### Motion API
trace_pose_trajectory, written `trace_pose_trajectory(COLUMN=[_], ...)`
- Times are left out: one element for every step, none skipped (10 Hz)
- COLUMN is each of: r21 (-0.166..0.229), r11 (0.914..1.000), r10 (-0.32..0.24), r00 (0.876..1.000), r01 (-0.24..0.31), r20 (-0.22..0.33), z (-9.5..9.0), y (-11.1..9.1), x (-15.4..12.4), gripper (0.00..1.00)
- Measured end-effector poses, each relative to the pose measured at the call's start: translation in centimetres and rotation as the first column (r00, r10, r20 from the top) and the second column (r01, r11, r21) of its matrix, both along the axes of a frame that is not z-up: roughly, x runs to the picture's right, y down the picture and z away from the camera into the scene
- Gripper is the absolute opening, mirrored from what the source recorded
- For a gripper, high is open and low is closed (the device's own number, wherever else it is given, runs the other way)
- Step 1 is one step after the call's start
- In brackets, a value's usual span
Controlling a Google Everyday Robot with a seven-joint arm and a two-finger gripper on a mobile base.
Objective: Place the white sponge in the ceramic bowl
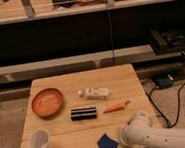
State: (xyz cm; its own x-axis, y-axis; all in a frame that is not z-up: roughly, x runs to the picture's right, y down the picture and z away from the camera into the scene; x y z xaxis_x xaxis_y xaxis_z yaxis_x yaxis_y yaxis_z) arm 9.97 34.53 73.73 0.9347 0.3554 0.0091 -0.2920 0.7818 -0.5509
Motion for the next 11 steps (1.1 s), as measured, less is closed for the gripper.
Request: trace_pose_trajectory(r21=[0.023, 0.020, -0.029, -0.117, -0.175, -0.201, -0.208, -0.175, -0.143, -0.111, -0.066], r11=[0.9995, 0.9990, 0.9980, 0.9910, 0.9822, 0.9768, 0.9744, 0.9804, 0.9859, 0.9914, 0.9973], r10=[-0.021, -0.040, -0.054, -0.055, -0.046, -0.044, -0.058, -0.071, -0.074, -0.063, -0.030], r00=[1.000, 0.999, 0.998, 0.994, 0.990, 0.989, 0.988, 0.991, 0.993, 0.996, 0.999], r01=[0.021, 0.040, 0.056, 0.065, 0.069, 0.073, 0.086, 0.090, 0.087, 0.070, 0.031], r20=[-0.009, 0.005, 0.041, 0.091, 0.133, 0.143, 0.142, 0.111, 0.093, 0.064, 0.023], z=[-0.5, -0.7, -0.7, -0.6, -0.5, -0.5, -0.9, -1.8, -2.5, -3.4, -4.6], y=[-0.4, -0.7, -0.7, -0.6, -0.6, -0.5, -0.7, -1.0, -1.3, -1.5, -1.8], x=[-0.1, -0.1, -0.2, -0.3, -0.4, -0.4, -0.6, -0.7, -0.8, -0.7, -1.0], gripper=[0.80, 0.80, 0.80, 0.80, 0.80, 0.80, 0.80, 0.80, 0.80, 0.80, 0.80])
